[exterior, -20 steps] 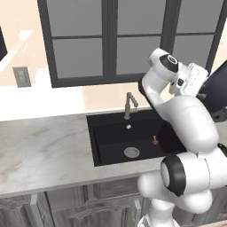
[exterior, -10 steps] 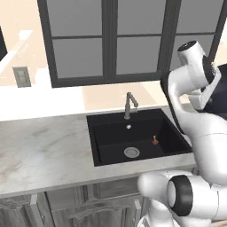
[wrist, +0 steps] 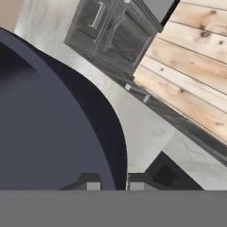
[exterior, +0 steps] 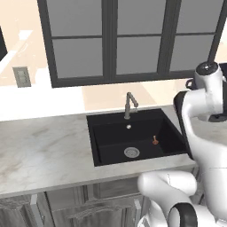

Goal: Dump the mushroom from the pot into the sink. Then turn on the water and wash the mushroom. Then turn off the water and put the mushroom back in the pot.

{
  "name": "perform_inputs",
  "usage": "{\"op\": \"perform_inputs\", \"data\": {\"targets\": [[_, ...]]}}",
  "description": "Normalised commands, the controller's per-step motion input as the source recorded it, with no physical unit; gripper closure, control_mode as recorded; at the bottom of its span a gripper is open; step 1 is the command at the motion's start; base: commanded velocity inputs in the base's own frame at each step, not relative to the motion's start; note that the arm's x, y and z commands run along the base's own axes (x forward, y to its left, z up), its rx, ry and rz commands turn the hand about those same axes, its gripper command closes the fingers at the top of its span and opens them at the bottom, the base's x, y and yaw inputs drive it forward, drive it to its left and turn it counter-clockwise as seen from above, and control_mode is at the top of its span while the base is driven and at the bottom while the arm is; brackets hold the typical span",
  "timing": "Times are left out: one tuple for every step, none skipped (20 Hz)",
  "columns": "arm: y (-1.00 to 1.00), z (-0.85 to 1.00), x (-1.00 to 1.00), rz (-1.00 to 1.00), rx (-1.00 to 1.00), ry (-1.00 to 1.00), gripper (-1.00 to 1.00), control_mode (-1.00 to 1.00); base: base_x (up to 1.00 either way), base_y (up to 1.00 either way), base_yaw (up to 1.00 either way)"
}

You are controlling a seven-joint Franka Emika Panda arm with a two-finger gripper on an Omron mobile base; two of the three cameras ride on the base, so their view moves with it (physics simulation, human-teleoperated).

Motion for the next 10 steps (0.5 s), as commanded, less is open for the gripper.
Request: {"op": "perform_inputs", "data": {"targets": [[-0.19,-0.21,0.09,0.14,0.02,-0.11,1.0,-1.0,0.0,0.0,0.0],[-0.18,-0.23,0.13,0.15,0.03,-0.1,1.0,-1.0,0.0,0.0,0.0],[-0.17,-0.23,0.18,0.16,0.03,-0.09,1.0,-1.0,0.0,0.0,0.0],[-0.16,-0.21,0.19,0.15,0.03,-0.07,1.0,-1.0,0.0,0.0,0.0],[-0.16,-0.2,0.2,0.15,0.04,-0.05,1.0,-1.0,0.0,0.0,0.0],[-0.13,-0.18,0.21,0.13,0.04,0.0,1.0,-1.0,0.0,0.0,0.0],[-0.11,-0.14,0.17,0.11,0.04,0.0,1.0,-1.0,0.0,0.0,0.0],[-0.13,-0.14,0.14,0.09,0.05,0.0,1.0,-1.0,0.0,0.0,0.0],[-0.15,-0.12,0.11,0.07,0.05,0.04,1.0,-1.0,0.0,0.0,0.0],[-0.18,-0.12,0.11,0.06,0.06,0.08,1.0,-1.0,0.0,0.0,0.0]]}}
